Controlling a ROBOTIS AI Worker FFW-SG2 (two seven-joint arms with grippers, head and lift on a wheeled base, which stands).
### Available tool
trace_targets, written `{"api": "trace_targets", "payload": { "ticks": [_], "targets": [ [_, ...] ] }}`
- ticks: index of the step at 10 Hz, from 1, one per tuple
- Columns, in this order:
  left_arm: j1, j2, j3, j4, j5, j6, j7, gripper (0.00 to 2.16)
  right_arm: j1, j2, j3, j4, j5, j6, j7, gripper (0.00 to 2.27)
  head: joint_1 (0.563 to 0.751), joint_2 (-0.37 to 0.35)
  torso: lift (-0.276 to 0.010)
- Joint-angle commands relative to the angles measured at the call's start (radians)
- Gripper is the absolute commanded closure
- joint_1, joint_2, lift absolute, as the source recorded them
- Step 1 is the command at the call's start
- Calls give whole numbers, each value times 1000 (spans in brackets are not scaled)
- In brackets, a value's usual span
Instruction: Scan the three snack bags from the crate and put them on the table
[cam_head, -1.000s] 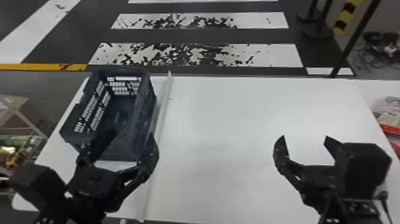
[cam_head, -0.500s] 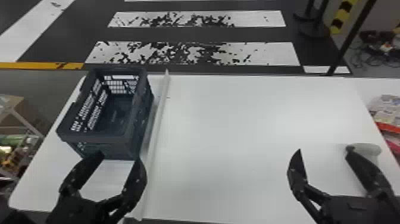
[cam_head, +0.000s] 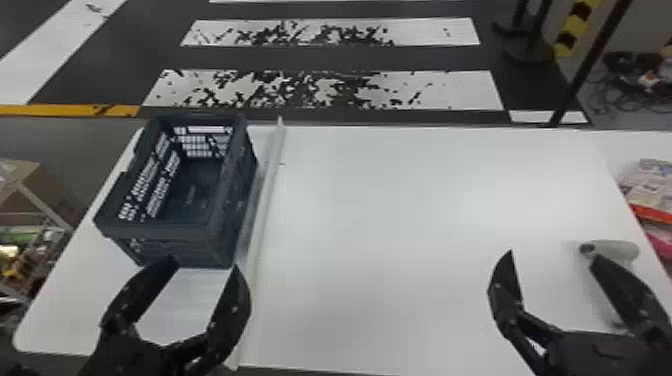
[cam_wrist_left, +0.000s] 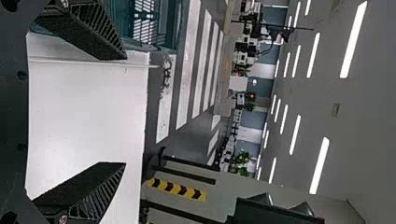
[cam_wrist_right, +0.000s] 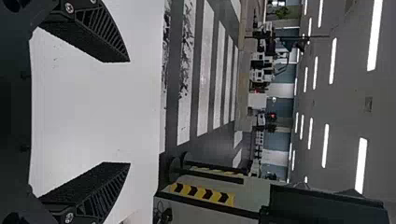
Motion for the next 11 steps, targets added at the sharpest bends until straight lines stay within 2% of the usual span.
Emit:
{"api": "trace_targets", "payload": {
  "ticks": [1,11],
  "targets": [
    [-2,0,-6,-2,-6,0,-1,63,0,0,2,-5,-2,-1,0,93,695,48,-94],
    [-8,6,8,15,-3,-19,1,70,-1,-14,-8,-13,-33,-8,17,90,695,58,-94]
  ]
}}
